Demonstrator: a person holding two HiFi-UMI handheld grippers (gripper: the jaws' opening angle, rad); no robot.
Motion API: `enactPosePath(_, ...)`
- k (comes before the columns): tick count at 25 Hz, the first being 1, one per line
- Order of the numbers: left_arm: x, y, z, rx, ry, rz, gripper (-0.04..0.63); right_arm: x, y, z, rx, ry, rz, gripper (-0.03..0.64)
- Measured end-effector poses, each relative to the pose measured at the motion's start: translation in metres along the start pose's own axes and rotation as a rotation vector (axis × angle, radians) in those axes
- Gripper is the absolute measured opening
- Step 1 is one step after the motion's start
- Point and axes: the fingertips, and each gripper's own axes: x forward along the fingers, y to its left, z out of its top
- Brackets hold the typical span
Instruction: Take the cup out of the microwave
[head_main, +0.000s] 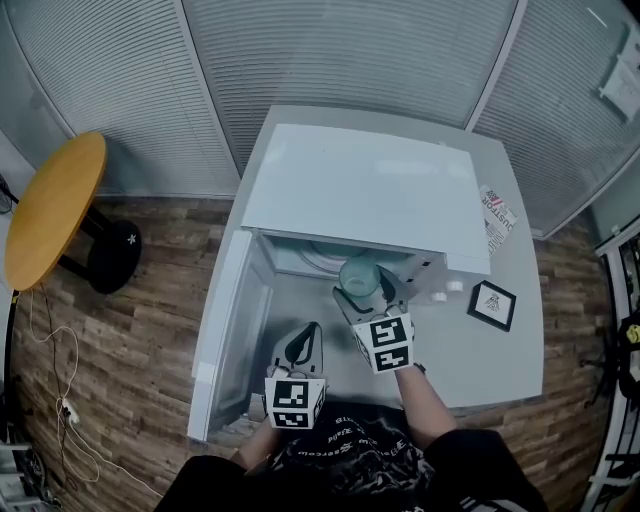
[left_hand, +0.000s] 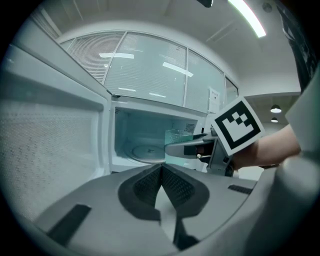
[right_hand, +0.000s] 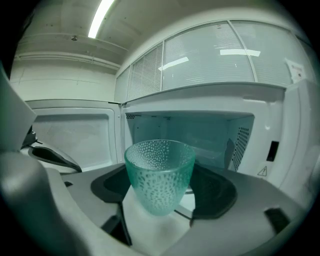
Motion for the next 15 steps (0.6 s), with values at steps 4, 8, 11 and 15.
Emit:
enactPosePath(4,-0.002,0.001,-0.001,0.0,-0.002,0.01,0.007,-0.008,0.002,-0.004,0.012,-0.003,-0.004,0.374)
enactPosePath(8,-0.003,0.002,-0.002,-0.003,-0.003,0.02,0.007,-0.016,0.007,-0.014,0.016,0.008,-0.003,0.374)
enactPosePath(11,-0.004,0.002,-0.001,-0.006,-0.012,0.025,0.006,-0.024,0.009,-0.019,0.021,0.011,-0.003,0.374)
enactPosePath(15,-0.005,0.002,-0.002,-0.01,-0.013,0.028,0.006,-0.034,0.01,-0.022,0.022,0.008,-0.011,0.374)
